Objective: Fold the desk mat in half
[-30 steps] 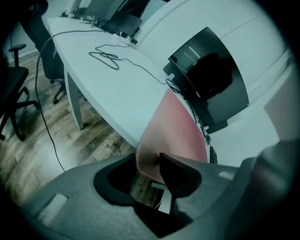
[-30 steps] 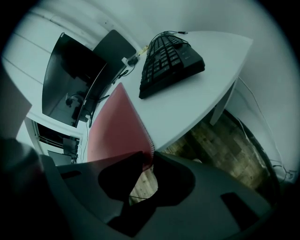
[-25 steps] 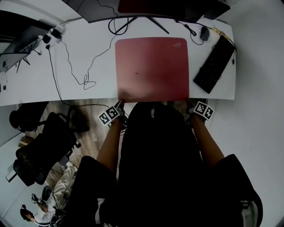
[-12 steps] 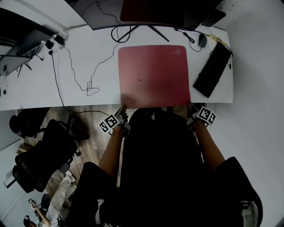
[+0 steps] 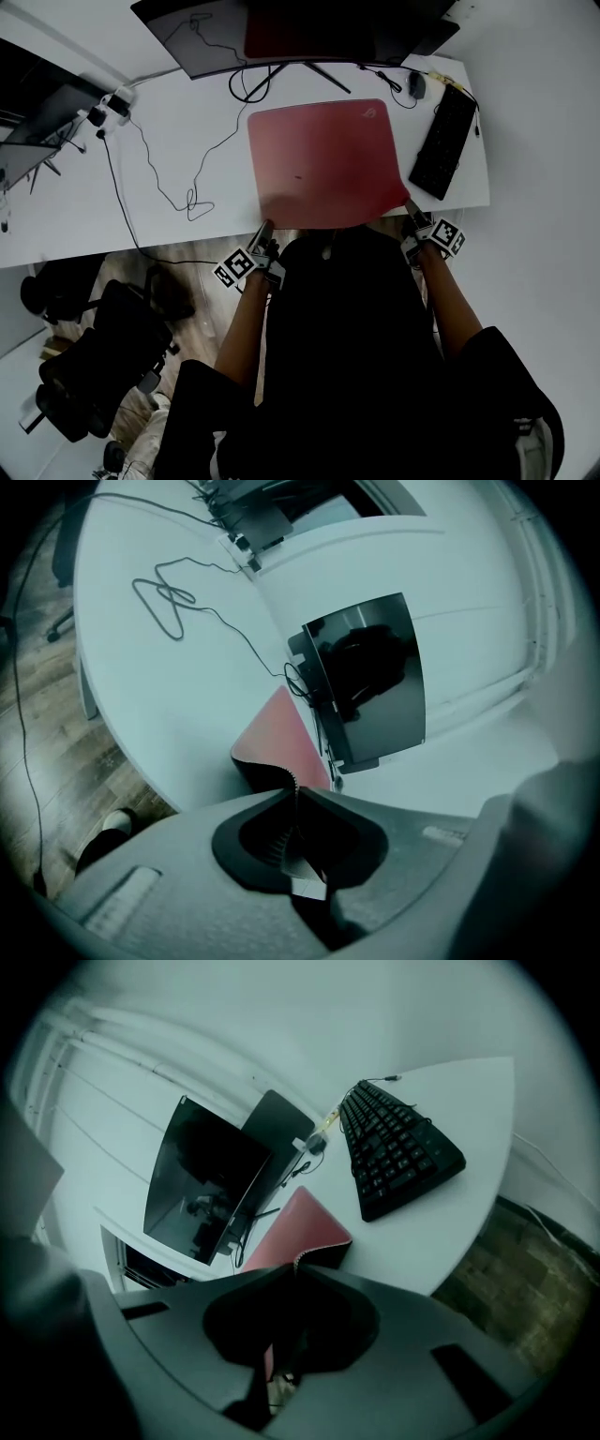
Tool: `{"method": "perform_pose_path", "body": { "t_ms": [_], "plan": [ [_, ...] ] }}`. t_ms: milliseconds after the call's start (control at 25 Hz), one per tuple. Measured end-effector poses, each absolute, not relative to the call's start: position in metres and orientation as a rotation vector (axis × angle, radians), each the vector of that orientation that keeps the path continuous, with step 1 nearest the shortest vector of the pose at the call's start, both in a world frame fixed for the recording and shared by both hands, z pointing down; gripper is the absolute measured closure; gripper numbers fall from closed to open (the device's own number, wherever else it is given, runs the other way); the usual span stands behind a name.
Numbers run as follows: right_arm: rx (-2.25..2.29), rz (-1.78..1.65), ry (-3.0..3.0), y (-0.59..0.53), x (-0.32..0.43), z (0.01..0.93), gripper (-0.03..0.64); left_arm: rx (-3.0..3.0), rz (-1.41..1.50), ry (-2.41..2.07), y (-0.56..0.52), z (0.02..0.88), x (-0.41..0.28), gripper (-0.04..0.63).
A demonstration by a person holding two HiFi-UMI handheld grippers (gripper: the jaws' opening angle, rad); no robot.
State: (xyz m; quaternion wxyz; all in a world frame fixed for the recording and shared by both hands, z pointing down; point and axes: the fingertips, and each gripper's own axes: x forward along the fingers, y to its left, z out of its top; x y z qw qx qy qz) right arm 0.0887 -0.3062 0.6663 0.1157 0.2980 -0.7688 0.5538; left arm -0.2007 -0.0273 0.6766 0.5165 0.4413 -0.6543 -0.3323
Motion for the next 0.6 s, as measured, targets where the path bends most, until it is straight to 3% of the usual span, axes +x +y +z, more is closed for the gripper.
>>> {"method": "perform_pose_path", "body": {
  "t_ms": [600],
  "plan": [
    [0.918,1.631,-2.324,-0.344,0.066,0.649,0.603,1.093,-0.819,-1.578,-0.066,0.664,-0.246,0.563]
  ]
}}
